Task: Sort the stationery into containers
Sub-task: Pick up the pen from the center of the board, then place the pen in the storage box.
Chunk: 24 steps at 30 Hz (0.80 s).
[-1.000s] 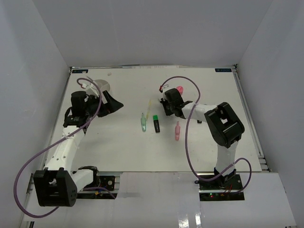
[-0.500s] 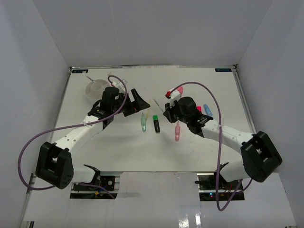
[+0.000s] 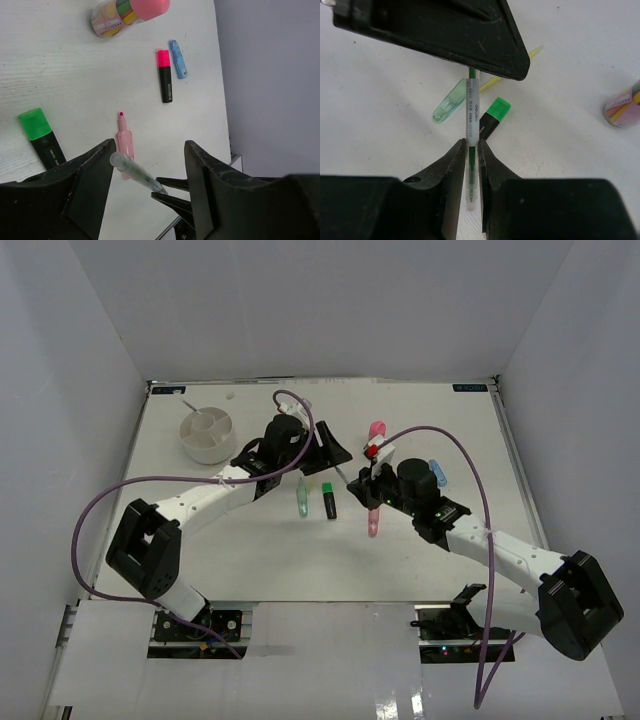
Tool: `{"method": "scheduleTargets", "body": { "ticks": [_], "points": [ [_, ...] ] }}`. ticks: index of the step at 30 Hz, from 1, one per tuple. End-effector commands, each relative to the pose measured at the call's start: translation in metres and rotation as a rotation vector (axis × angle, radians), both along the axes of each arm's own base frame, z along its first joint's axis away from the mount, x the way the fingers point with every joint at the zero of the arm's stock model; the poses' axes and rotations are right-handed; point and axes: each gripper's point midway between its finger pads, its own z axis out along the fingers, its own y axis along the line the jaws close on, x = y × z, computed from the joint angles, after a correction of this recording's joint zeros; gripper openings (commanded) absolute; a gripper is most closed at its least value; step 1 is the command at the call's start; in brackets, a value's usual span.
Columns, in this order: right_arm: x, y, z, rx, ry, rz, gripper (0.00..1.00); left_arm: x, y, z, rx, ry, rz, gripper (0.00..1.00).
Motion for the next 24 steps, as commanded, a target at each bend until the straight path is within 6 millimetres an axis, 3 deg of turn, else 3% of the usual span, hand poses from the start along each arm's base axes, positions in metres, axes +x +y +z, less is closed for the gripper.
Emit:
{"method": "scheduleTargets", "body": {
  "ticks": [1, 2, 8, 11, 12, 15, 21, 24],
  "points": [
    [0.0, 0.004, 0.023, 0.071, -0.062, 0.01, 0.22, 0.007, -0.007, 0.016, -0.021, -0.035, 0.023, 0.66],
    [0.0, 0.003, 0.02, 0.068, -0.059, 0.004, 0.22, 0.006, -0.009, 0.017, -0.023, -0.035, 0.019, 0.56],
    [0.001, 0.003, 0.019, 0.068, -0.053, 0.0, 0.24, 0.002, -0.013, 0.018, -0.022, -0.04, 0.01, 0.4],
    [0.0, 0.004, 0.019, 0.073, -0.052, 0.002, 0.27, 0.001, -0.011, 0.018, -0.018, -0.046, 0.014, 0.28],
    [0.0, 0.004, 0.019, 0.074, -0.051, 0.003, 0.28, 0.001, -0.011, 0.019, -0.018, -0.049, 0.014, 0.18],
    [0.0, 0.003, 0.018, 0.072, -0.05, 0.002, 0.32, 0.002, -0.009, 0.022, -0.012, -0.065, 0.021, 0.08],
    [0.0, 0.002, 0.017, 0.07, -0.051, -0.007, 0.43, 0.007, -0.004, 0.022, 0.016, -0.092, 0.041, 0.03],
    [0.0, -0.001, 0.018, 0.067, -0.061, -0.016, 0.61, 0.016, 0.008, 0.026, 0.075, -0.138, 0.091, 0.02]
  ]
}}
